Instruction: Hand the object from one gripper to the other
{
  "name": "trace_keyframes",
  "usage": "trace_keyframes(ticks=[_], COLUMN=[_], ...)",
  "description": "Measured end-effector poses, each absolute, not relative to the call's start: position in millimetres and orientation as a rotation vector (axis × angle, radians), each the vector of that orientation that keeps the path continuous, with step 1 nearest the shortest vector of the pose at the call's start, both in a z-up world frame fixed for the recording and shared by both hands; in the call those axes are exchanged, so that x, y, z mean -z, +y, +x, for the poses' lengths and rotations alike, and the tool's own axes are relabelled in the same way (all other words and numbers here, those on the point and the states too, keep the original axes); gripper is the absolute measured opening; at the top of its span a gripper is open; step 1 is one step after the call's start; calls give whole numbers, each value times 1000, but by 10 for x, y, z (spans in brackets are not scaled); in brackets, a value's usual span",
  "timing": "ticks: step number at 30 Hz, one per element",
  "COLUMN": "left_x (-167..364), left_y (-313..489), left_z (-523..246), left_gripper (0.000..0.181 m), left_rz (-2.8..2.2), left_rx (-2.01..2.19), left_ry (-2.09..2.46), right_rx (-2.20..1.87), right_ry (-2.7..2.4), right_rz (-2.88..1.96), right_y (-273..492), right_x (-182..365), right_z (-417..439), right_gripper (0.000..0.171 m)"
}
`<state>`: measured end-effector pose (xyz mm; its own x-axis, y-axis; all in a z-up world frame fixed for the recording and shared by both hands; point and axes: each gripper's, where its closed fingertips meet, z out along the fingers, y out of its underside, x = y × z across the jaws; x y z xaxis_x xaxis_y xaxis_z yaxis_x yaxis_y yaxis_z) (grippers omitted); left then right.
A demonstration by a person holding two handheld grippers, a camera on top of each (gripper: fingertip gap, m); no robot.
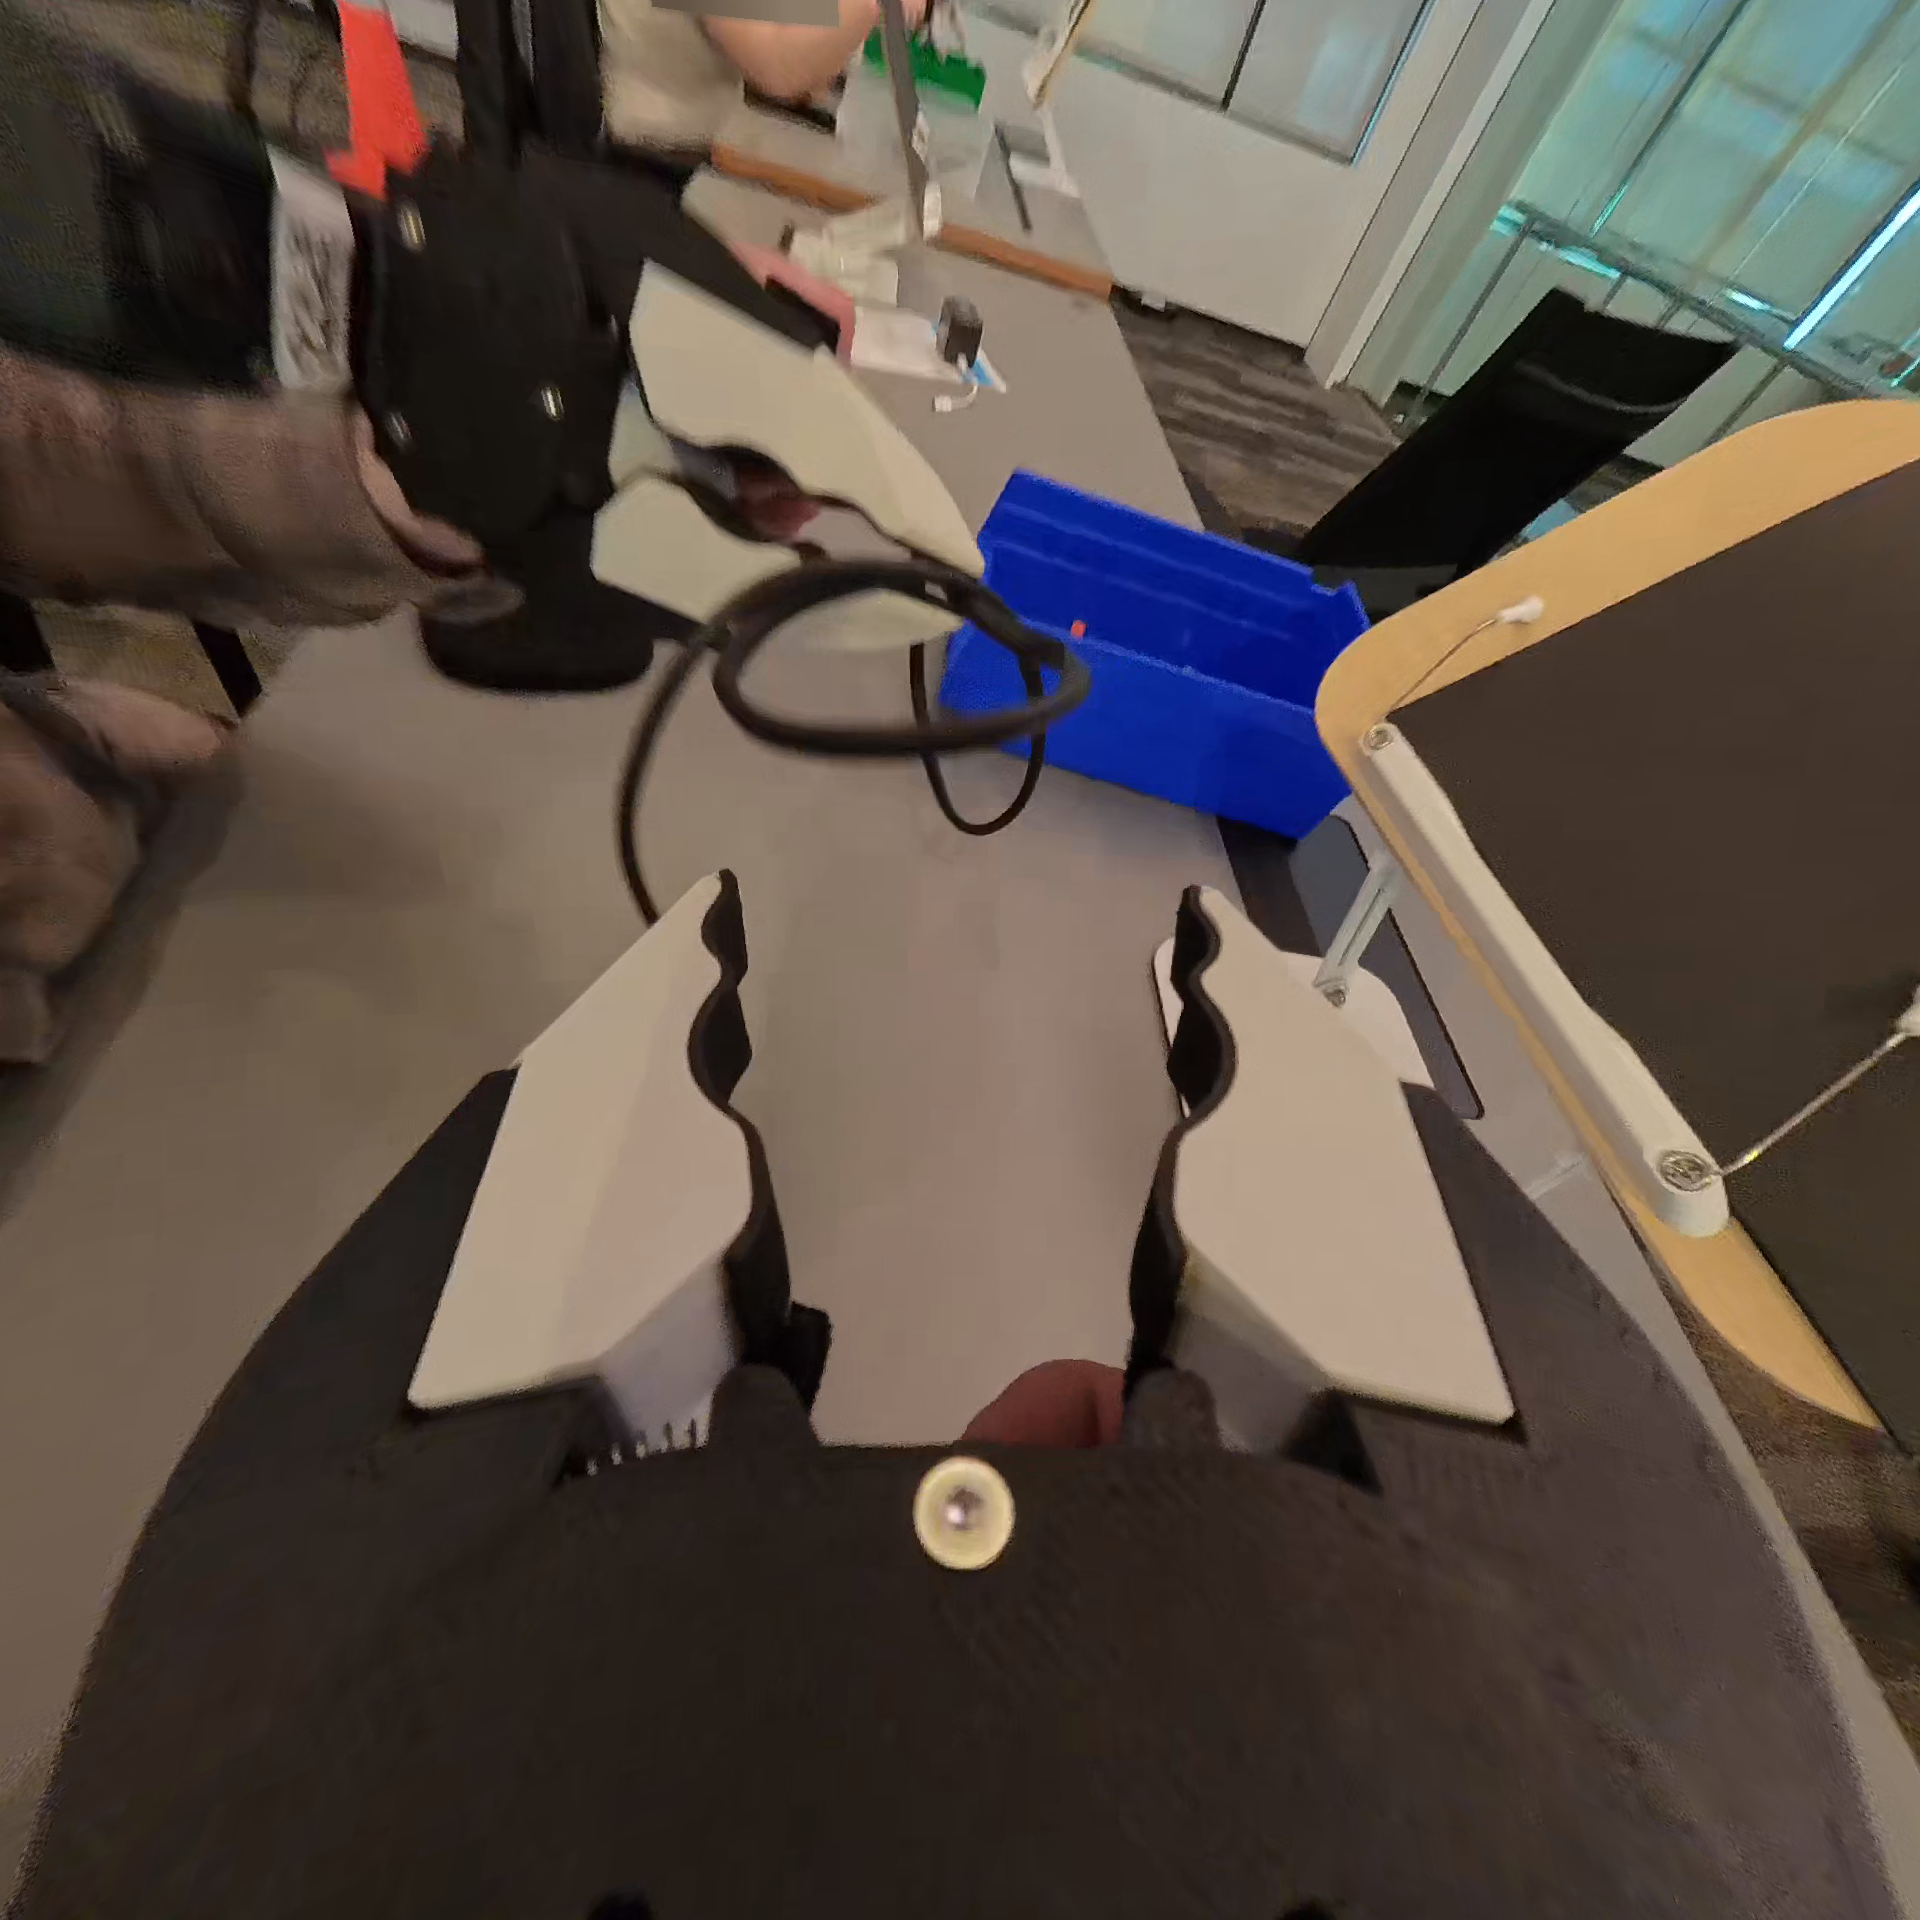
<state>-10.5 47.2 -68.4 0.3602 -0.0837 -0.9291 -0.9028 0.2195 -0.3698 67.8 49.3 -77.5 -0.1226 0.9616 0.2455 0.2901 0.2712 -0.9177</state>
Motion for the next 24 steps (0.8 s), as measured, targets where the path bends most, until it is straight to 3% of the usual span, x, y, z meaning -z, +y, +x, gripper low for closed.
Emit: trace_keyframes(ticks=[6,14,22,24], left_x=[601,606,674,673], left_y=[578,657,710,722], left_z=[-40,196,256,261], left_gripper=[7,7,7,7], left_rz=[-960,-812,-802,-800], left_rx=[-1113,-1231,-1243,-1253], left_ry=[1332,1455,1482,1482], right_rx=[-1021,-1028,-853,-843], right_ry=[-1491,-1471,-1464,-1481], right_rz=[-1192,-1374,-1383,-1389], right_y=[426,429,540,531], right_x=[427,902,992,1044], right_z=[788,307,273,258], right_gripper=[81,83,60,45])
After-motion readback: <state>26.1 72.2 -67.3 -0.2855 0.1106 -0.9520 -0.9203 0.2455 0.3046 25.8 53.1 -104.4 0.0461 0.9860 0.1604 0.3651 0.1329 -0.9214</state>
